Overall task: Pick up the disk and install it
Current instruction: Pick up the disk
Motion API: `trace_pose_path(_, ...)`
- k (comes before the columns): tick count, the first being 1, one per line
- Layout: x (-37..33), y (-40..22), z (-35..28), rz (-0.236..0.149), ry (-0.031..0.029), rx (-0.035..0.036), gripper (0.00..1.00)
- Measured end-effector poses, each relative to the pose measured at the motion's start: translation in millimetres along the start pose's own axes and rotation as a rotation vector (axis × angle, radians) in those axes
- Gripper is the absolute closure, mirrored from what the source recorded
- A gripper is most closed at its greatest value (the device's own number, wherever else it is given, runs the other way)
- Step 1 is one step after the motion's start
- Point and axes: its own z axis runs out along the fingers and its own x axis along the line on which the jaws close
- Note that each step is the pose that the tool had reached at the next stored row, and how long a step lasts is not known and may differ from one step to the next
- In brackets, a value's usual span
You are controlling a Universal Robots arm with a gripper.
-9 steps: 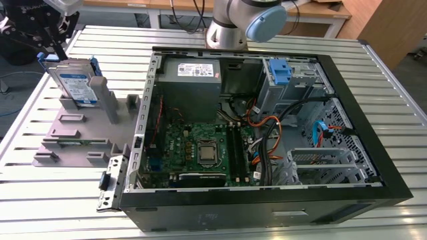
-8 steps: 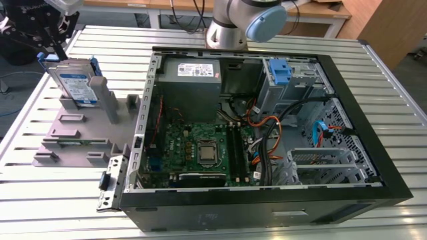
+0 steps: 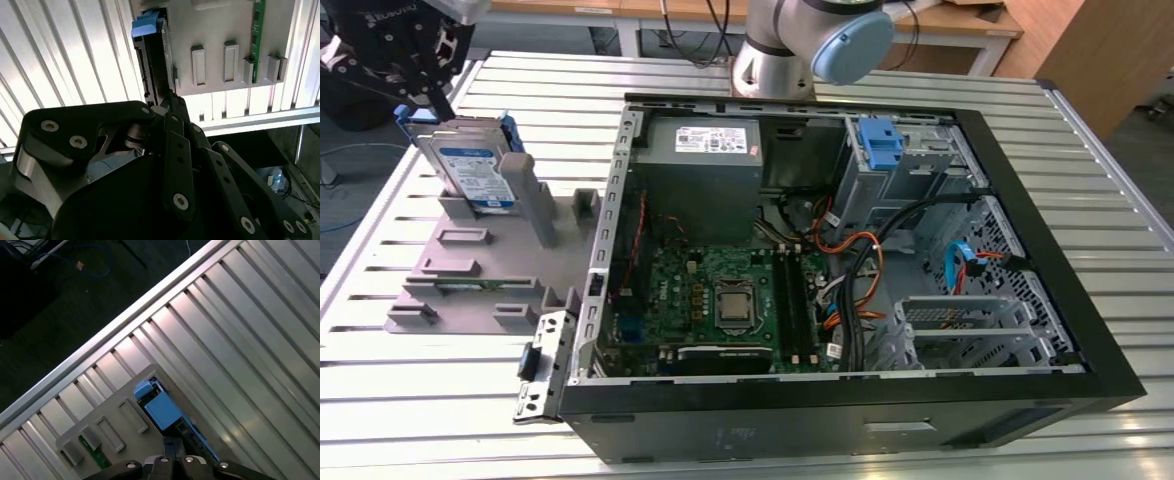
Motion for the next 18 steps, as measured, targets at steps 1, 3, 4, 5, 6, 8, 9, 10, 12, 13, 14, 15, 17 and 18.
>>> trace_pose_path(1,0.0,0.0,0.0,-0.018,0.0008,-0.0001,0.89)
trace_pose_path(3,0.0,0.0,0.1,-0.055,0.0023,-0.0004,0.89)
trace_pose_path(4,0.0,0.0,0.1,-0.073,0.0031,-0.0005,0.89)
trace_pose_path(5,0.0,0.0,0.1,-0.091,0.0039,-0.0006,0.89)
trace_pose_path(6,0.0,0.0,0.2,-0.108,0.0046,-0.0007,0.89)
trace_pose_path(8,0.0,0.0,0.3,-0.145,0.0062,-0.0010,0.89)
trace_pose_path(9,0.0,0.0,0.3,-0.162,0.0069,-0.0011,0.89)
trace_pose_path(10,0.0,0.0,0.4,-0.180,0.0076,-0.0013,0.89)
trace_pose_path(12,0.0,0.0,0.4,-0.217,0.0092,-0.0015,0.89)
trace_pose_path(13,0.0,0.0,0.5,-0.235,0.0099,-0.0016,0.89)
trace_pose_path(14,0.0,0.0,0.6,-0.253,0.0107,-0.0017,0.89)
trace_pose_path(15,0.0,0.0,0.7,-0.271,0.0115,-0.0019,0.89)
trace_pose_path(17,0.0,0.0,0.8,-0.305,0.0129,-0.0021,0.89)
trace_pose_path(18,0.0,0.0,0.9,-0.321,0.0137,-0.0022,0.89)
